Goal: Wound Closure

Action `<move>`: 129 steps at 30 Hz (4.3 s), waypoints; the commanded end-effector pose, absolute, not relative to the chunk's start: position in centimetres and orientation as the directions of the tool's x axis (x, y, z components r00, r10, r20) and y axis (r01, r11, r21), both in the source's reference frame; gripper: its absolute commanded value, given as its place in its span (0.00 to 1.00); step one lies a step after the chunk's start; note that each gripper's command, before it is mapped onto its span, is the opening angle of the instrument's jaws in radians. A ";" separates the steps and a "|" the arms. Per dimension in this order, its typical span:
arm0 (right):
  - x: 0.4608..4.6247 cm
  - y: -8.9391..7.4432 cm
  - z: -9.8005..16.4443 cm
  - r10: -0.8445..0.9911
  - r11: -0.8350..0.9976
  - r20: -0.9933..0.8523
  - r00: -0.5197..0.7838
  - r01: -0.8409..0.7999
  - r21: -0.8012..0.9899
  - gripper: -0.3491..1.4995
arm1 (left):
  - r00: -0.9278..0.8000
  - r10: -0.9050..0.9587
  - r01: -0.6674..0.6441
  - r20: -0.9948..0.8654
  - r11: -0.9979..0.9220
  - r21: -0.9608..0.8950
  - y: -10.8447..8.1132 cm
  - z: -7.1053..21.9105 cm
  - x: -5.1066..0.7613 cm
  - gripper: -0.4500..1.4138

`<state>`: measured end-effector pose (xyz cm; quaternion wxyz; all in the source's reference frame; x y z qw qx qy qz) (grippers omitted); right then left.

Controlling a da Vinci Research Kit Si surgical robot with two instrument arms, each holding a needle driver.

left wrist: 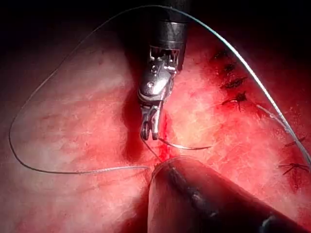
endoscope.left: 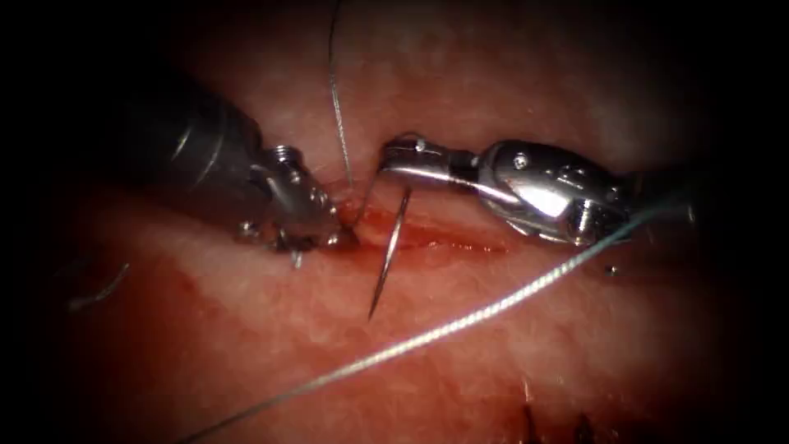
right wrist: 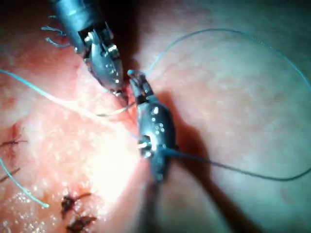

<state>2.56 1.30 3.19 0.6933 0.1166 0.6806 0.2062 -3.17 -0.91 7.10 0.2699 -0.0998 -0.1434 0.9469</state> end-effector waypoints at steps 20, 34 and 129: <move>2.67 1.4 3.3 0.175 0.976 -0.983 0.049 -0.138 0.167 0.00 | -0.876 0.481 -0.426 -0.015 -0.790 -0.442 -1.4 7.2 -3.26 0.00; 2.89 1.3 3.4 -0.110 0.987 -0.976 0.186 -0.096 -0.130 0.00 | -0.875 0.483 -0.415 -0.031 -0.783 -0.464 -1.4 7.0 -3.23 0.00; 2.98 1.2 3.1 0.106 0.946 -0.989 0.103 -0.315 0.069 0.00 | -0.792 0.519 -0.393 -0.320 -0.836 -0.383 -1.6 6.6 -3.03 0.00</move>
